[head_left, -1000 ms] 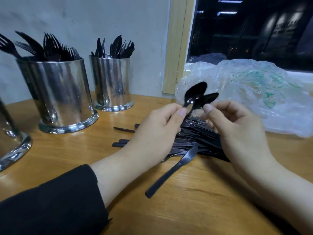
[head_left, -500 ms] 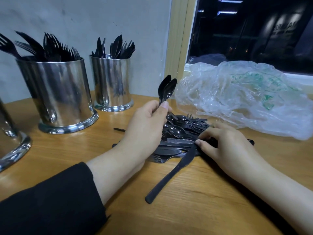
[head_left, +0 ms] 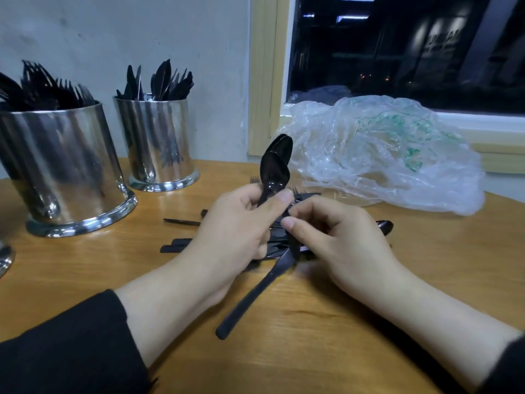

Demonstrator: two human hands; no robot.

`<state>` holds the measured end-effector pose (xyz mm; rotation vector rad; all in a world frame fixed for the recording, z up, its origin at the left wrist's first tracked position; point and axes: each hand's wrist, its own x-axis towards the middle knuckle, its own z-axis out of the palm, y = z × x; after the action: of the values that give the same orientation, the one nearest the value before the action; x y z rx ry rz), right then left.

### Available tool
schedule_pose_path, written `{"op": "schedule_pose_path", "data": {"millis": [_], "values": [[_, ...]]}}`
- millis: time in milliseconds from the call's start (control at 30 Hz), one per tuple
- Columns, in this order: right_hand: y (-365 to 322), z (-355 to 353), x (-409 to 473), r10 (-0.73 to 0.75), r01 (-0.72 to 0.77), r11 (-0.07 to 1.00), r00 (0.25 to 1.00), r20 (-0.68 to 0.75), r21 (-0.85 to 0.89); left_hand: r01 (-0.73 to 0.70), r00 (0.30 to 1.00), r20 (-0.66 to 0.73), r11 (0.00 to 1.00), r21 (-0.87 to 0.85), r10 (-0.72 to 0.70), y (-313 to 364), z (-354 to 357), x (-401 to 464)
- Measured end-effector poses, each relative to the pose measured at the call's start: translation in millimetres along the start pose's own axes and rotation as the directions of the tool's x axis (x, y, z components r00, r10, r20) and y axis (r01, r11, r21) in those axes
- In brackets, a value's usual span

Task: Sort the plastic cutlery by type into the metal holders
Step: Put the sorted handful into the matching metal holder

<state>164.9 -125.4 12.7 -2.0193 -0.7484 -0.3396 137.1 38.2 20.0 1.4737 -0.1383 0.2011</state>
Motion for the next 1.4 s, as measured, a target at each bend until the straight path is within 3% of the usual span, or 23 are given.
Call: {"op": "schedule_pose_path", "data": {"millis": [100, 233, 433, 533, 700, 833, 933, 1033, 1133, 1300, 1400], "values": [[2, -7, 1, -0.037, 0.036, 0.998, 0.999, -0.013, -0.054, -0.025, 1.000, -0.012, 1.000, 0.008, 0.025, -2, 3, 0], [28, -46, 11, -0.002, -0.059, 0.943, 0.983, -0.181, -0.327, -0.078, 0.991, -0.105, 0.996, 0.046, 0.083, 1, -1, 5], [77, -97, 12, 0.388, -0.429, 0.675, 0.898, -0.206, -0.601, -0.072, 0.984, -0.155, 0.991, 0.109, 0.088, 4, -1, 5], [82, -94, 10, 0.494, -0.468, 0.628, 0.857, -0.147, -0.621, -0.080, 0.988, -0.116, 0.984, 0.159, 0.100, 6, 0, 3], [80, -95, 11, 0.494, -0.478, 0.681, 0.859, -0.135, -0.555, -0.106, 0.976, -0.157, 0.961, 0.256, 0.150, 9, -3, 3], [76, -96, 12, 0.387, -0.452, 0.774, 0.892, -0.234, -0.444, -0.120, 0.958, -0.220, 0.953, 0.279, 0.185, 9, -7, 6], [73, -95, 13, 0.282, -0.403, 0.859, 0.887, -0.366, -0.317, -0.100, 0.964, -0.229, 0.980, 0.172, 0.139, 6, -7, 7], [67, -98, 14, 0.098, -0.267, 0.927, 0.851, -0.516, -0.264, -0.080, 0.969, -0.224, 0.992, 0.096, 0.100, 6, -6, 8], [55, -99, 11, -0.142, -0.082, 0.945, 0.769, -0.623, -0.316, -0.094, 0.975, -0.189, 0.989, 0.115, 0.115, 7, -7, 8], [35, -85, 7, -0.410, 0.151, 0.874, 0.740, -0.533, -0.463, -0.114, 0.982, -0.127, 0.970, 0.214, 0.143, 4, -9, 7], [28, -65, 6, -0.365, 0.232, 0.923, 0.778, -0.511, -0.306, -0.176, 0.979, -0.045, 0.930, 0.323, 0.200, 2, -4, 7]]}}
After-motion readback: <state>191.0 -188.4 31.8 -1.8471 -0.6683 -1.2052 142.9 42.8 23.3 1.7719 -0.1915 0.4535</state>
